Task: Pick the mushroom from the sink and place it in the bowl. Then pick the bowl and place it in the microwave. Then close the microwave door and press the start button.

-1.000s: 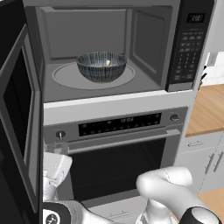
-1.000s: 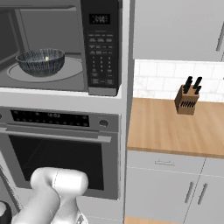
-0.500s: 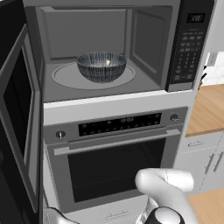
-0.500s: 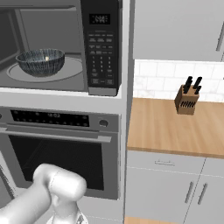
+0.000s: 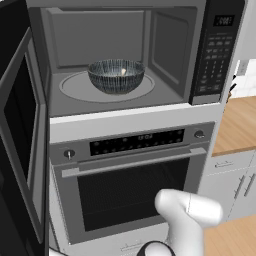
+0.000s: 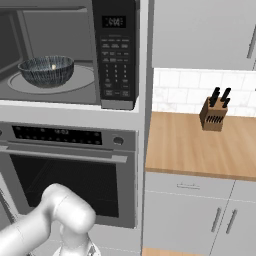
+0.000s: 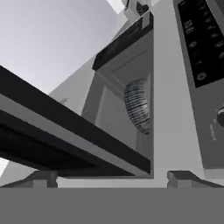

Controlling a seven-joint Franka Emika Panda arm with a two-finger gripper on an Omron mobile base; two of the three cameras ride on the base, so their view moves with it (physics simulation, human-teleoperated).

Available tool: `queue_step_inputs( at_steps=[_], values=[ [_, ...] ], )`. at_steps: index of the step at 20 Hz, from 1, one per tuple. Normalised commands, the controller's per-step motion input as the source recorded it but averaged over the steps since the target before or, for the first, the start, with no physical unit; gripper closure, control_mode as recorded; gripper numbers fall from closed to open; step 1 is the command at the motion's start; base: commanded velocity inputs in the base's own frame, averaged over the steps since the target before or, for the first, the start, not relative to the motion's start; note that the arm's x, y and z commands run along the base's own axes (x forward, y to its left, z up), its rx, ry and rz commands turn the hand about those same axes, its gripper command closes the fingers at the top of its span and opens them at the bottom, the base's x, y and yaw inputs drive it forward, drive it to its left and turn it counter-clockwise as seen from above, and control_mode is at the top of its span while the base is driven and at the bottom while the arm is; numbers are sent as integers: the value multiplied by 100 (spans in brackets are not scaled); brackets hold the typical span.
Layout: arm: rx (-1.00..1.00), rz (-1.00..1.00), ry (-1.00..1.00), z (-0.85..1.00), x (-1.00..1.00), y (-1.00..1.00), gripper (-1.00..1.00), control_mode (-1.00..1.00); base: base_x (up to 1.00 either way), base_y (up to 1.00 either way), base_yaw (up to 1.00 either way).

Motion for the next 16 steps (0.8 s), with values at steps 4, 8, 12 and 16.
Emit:
queue_step_inputs(
  at_steps=[4,8,12,16],
  values=[
    [0,-23,-1,20,-15,5,-100,-100,0,0,0],
    [0,-23,0,42,-7,0,-100,-100,0,0,0],
    [0,-22,0,51,-1,0,-100,-100,0,0,0],
    [0,-18,0,39,-14,-4,-100,-100,0,0,0]
  ],
)
